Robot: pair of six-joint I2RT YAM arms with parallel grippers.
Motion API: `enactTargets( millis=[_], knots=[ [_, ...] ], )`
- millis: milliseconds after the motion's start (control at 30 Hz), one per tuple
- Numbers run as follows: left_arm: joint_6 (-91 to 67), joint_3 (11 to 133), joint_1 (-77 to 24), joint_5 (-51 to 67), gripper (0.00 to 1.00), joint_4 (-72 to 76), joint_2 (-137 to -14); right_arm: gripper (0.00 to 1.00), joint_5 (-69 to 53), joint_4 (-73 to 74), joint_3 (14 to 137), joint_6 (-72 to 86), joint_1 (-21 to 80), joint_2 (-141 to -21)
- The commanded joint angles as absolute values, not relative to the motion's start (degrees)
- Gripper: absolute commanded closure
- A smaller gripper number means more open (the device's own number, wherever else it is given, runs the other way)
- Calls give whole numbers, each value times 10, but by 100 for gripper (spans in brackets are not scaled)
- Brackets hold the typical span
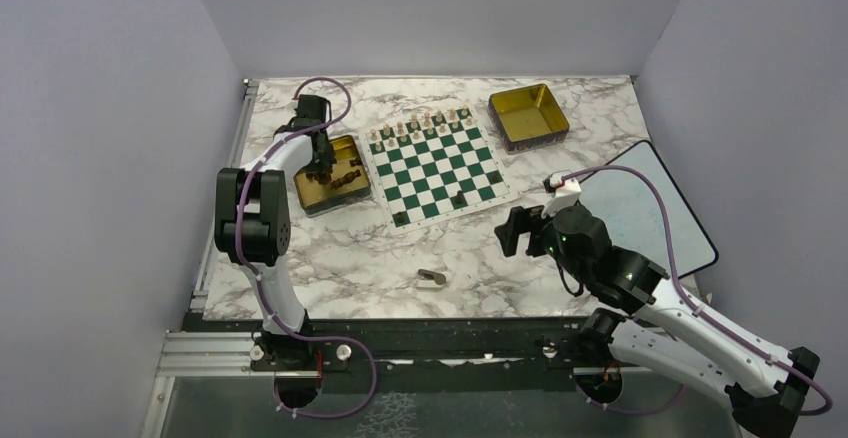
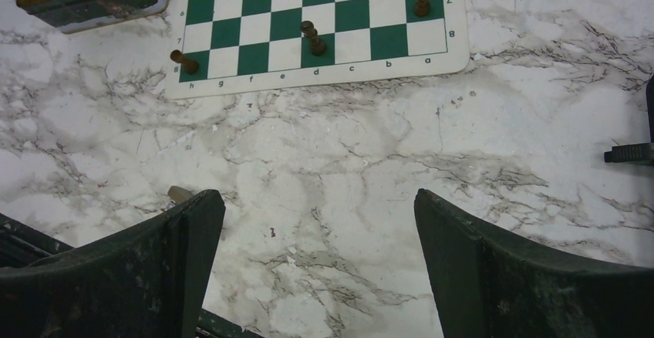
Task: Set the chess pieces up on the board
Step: Pick up the chess piece from the storage box.
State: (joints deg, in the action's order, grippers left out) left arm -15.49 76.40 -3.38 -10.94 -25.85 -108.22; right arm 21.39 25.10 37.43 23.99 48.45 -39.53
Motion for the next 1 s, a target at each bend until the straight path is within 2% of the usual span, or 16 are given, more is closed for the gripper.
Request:
enactTargets(
  millis=[0,467,700,967],
  knots=[
    [-149,785,-31,-108,86,-260,-1073,2,222,247,375,242,489,-389],
    [-161,801,-31,-97,87,-317,-1014,2,213,251,370,259,488,-385],
    [-171,793,-36,-48,87,-331,-970,2,208,256,369,273,488,-383],
    [-177,784,-100,-27,87,-341,-913,2,237,289,375,292,488,-376]
  ],
)
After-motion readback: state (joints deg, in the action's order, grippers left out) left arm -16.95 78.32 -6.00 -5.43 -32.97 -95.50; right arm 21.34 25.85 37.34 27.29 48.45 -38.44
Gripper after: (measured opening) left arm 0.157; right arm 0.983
